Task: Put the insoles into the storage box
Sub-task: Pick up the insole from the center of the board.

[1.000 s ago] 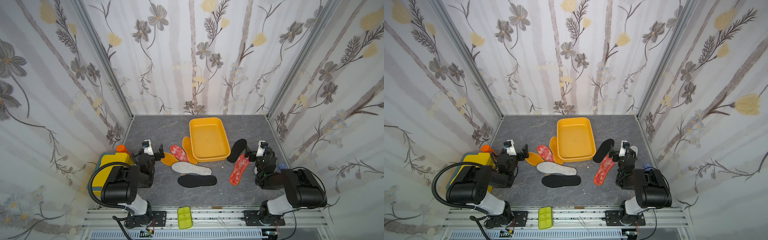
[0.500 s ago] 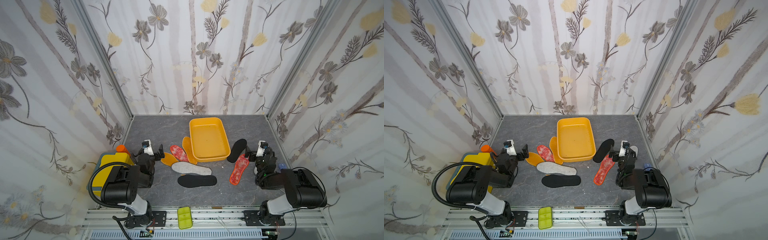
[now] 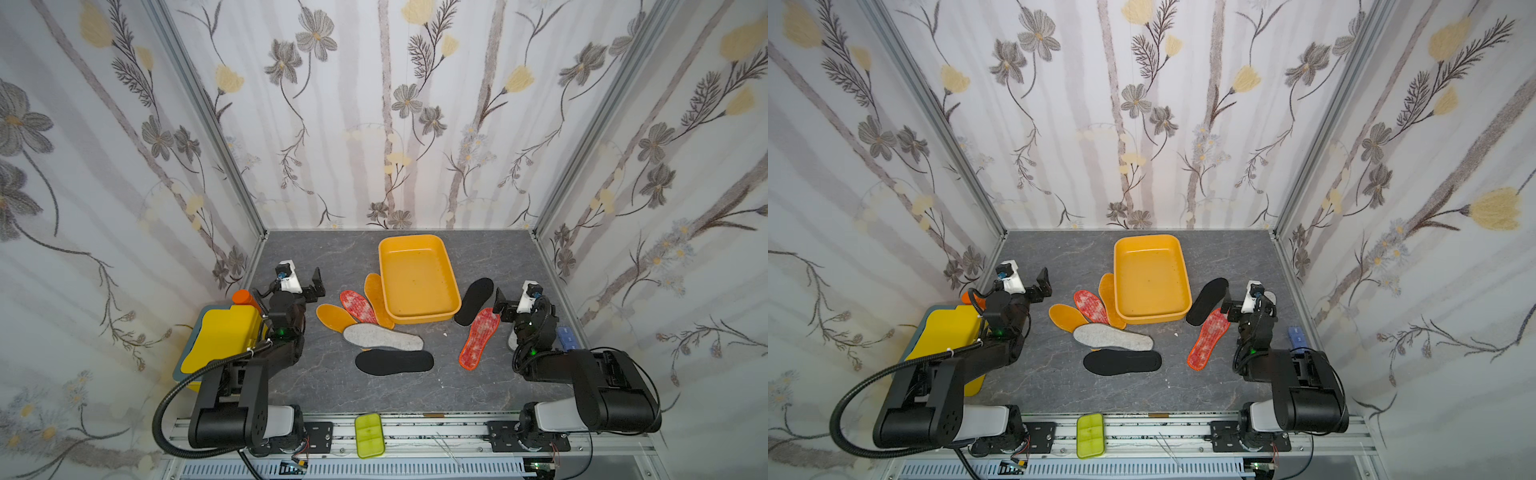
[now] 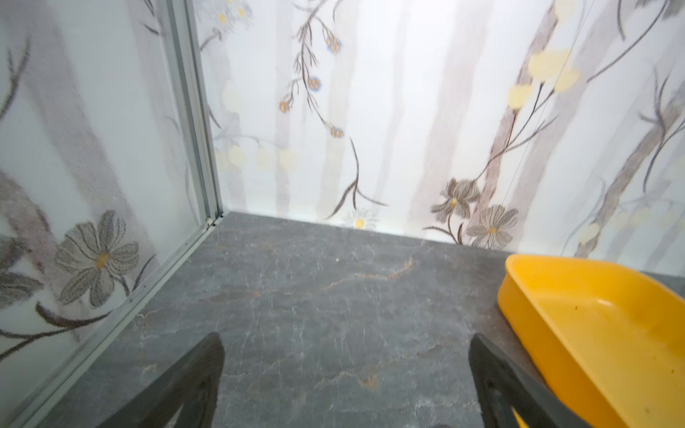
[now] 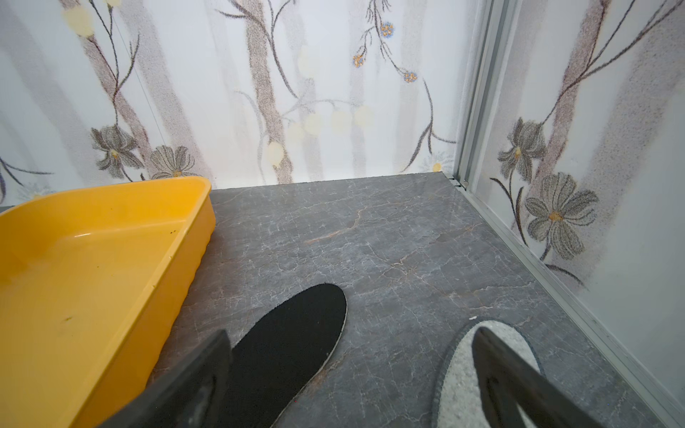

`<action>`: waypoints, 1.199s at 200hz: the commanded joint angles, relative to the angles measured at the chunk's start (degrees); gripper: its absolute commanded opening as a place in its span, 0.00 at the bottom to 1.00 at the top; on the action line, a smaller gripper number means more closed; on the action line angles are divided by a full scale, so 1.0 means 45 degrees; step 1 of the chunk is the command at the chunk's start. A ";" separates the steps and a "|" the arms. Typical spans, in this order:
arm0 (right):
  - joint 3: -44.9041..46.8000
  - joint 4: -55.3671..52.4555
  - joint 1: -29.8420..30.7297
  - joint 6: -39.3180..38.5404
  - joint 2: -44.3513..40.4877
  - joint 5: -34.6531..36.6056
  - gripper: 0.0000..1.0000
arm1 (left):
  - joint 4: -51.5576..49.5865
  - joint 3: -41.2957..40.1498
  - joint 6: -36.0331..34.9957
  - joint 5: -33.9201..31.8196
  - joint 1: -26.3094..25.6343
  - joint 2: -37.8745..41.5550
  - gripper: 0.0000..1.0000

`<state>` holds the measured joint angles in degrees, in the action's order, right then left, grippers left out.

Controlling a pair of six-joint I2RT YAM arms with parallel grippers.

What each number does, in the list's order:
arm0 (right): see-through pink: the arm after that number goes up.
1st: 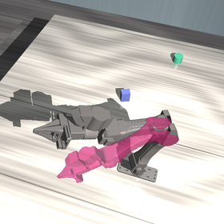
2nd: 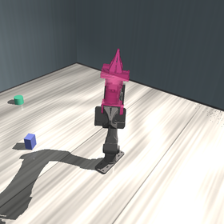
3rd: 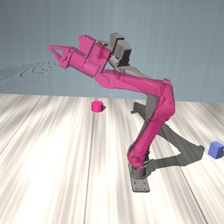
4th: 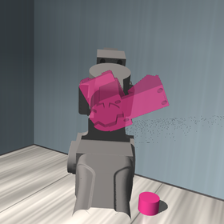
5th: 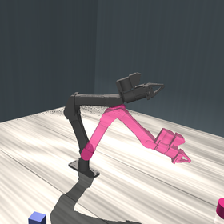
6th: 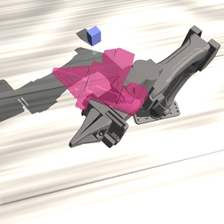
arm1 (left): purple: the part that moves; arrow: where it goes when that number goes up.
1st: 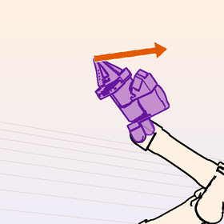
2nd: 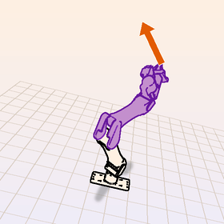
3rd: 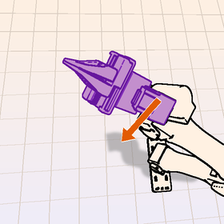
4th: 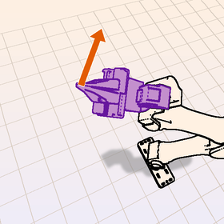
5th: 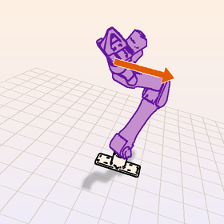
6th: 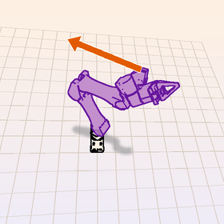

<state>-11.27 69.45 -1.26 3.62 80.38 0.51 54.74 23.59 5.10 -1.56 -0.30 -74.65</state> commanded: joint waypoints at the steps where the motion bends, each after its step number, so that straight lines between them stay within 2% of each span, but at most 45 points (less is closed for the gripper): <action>1: -0.0367 -0.0875 -0.0002 0.0046 -0.0644 0.0156 1.00 | -0.2635 0.0573 0.1543 -0.0750 -0.0059 0.1364 1.00; 23: -0.1207 -0.3227 -0.0033 0.0426 -0.1832 0.0201 1.00 | -0.5274 0.1226 0.2936 -0.1313 -0.0532 0.2497 1.00; 41: -0.2340 -0.5625 -0.0052 0.1034 -0.2643 -0.0400 1.00 | -0.7236 0.1572 0.4151 -0.1595 -0.1166 0.3172 1.00; 53: -0.3581 -0.7860 -0.0033 0.1485 -0.2869 -0.1301 1.00 | -0.8794 0.1630 0.5571 -0.1994 -0.1671 0.3619 1.00; 78: -0.6067 -1.2301 0.0083 0.1561 -0.2286 -0.3785 1.00 | -1.0416 0.0910 0.8607 -0.2745 -0.2878 0.4626 1.00; 100: -0.7213 -1.4462 0.0352 0.1541 -0.1578 -0.4842 1.00 | -1.1130 0.0197 1.0472 -0.2740 -0.4027 0.5189 1.00; 125: -0.7610 -1.5390 0.0562 0.1642 -0.1376 -0.6067 1.00 | -1.2105 0.0032 1.1557 -0.3036 -0.5514 0.5356 1.00; 162: -0.7203 -1.6001 0.1825 0.1701 -0.1971 -0.6733 1.00 | -1.2506 -0.0044 1.2587 -0.2868 -0.6706 0.4991 1.00; 210: -0.6626 -1.6917 0.5633 0.1398 -0.2119 -0.5621 1.00 | -1.2021 -0.0402 1.3055 -0.2191 -0.6948 0.4184 1.00; 240: -0.6526 -1.6808 0.7188 0.1459 -0.1606 -0.5444 1.00 | -1.1423 -0.0712 1.3337 -0.1977 -0.6940 0.4197 1.00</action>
<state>-41.06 -5.89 27.33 10.79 71.72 -25.52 0.23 20.99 63.20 -11.33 -31.57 -55.70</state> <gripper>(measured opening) 0.997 0.998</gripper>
